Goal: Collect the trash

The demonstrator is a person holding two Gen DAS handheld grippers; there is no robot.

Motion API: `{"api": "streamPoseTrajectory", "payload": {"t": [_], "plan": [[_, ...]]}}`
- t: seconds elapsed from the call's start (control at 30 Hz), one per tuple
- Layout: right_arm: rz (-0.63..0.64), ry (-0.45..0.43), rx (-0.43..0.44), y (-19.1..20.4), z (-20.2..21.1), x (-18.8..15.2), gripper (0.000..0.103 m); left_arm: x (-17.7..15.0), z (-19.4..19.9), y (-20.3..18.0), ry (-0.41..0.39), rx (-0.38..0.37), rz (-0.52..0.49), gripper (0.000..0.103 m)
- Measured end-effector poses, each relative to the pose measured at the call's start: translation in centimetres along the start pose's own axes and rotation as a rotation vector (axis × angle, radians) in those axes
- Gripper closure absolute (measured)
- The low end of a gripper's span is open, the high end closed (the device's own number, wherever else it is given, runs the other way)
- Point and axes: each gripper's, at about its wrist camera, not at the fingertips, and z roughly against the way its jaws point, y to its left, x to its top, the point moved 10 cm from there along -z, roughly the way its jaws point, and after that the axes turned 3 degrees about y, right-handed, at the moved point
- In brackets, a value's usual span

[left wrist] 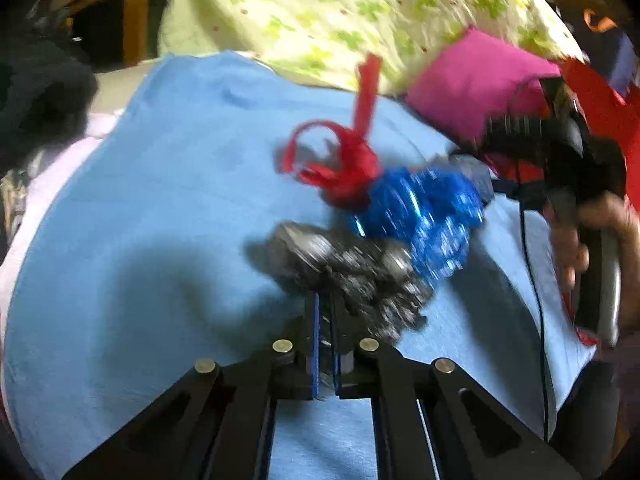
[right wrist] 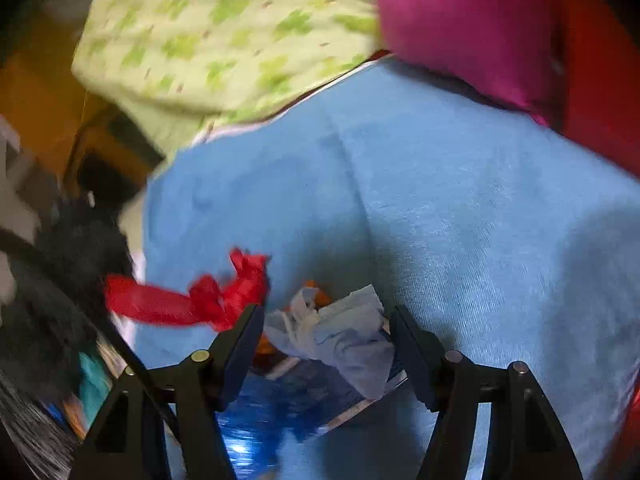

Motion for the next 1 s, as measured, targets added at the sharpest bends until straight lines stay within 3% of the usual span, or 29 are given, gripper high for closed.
{"api": "streamPoseTrajectory", "payload": {"t": [0.1,0.33,0.43,0.57,0.63,0.67,0.73,0.83,0.93,1.0], "plan": [[0.053,0.012,-0.003,0.1,0.4,-1.7,0.065,0.7,0.7,2.0,-0.035,0.048,0.049,0.098],[0.080,0.037,0.075,-0.5,4.4,-6.6,0.067,1.4,1.3,3.8,-0.069,0.033,0.141,0.098],[0.097,0.084,0.079,-1.3,5.5,-9.5,0.067,1.2,1.2,3.8,-0.054,0.022,0.161,0.089],[0.114,0.198,0.088,-2.2,5.5,-13.1,0.064,0.5,0.8,2.2,-0.021,-0.014,0.128,0.052],[0.095,0.218,0.077,-2.7,5.3,-13.3,0.049,0.2,0.5,1.0,-0.006,-0.018,0.077,0.043],[0.059,0.202,0.093,-2.8,5.3,-12.7,0.036,0.0,0.4,0.2,0.000,-0.018,0.044,0.041],[-0.023,0.156,0.144,-2.9,5.4,-11.0,0.035,-0.4,0.0,-1.0,0.010,-0.022,-0.009,0.039],[-0.108,0.101,0.162,-3.2,5.0,-7.9,0.035,-1.1,-0.7,-2.3,0.032,-0.027,-0.064,0.038],[-0.182,0.119,0.172,-2.6,3.1,-5.9,0.035,-1.8,-2.0,-2.9,0.071,-0.024,-0.087,0.041],[-0.241,0.146,0.134,-2.4,1.2,-5.3,0.035,-2.3,-2.9,-3.1,0.105,-0.016,-0.106,0.077]]}}
